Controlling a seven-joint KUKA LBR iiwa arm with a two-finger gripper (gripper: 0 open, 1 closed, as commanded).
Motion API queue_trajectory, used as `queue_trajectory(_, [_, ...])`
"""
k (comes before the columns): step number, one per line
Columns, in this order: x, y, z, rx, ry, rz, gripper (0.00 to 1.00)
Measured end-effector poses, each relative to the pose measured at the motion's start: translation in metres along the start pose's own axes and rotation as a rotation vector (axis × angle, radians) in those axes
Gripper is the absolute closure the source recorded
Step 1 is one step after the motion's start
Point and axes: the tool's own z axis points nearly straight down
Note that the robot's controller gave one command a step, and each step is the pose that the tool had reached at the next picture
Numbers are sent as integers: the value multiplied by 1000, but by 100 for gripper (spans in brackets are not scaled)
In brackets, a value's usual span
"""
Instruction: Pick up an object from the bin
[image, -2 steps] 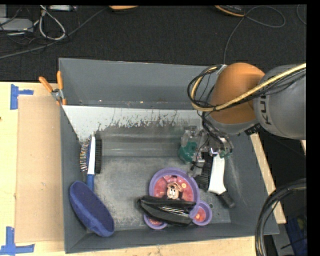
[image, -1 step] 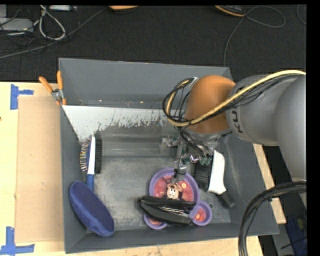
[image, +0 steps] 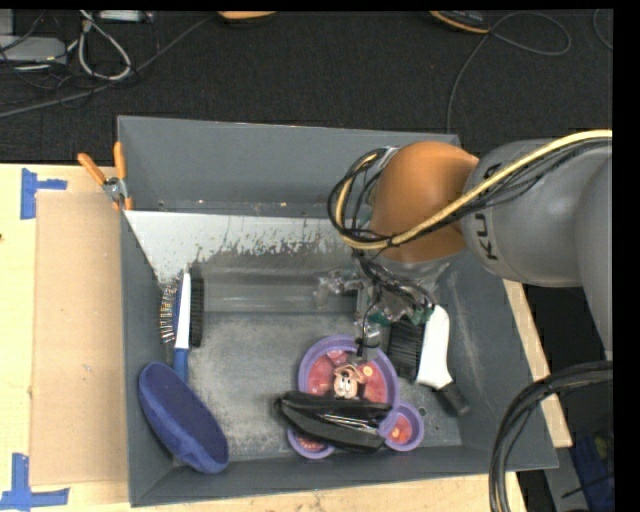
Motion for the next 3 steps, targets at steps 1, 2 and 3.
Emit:
queue_trajectory(1, [-11, 37, 19, -9, 8, -158, 0])
queue_trajectory(2, [-12, 19, 41, 0, -1, -332, 0])
queue_trajectory(3, [-2, 20, 46, -11, 7, -485, 100])
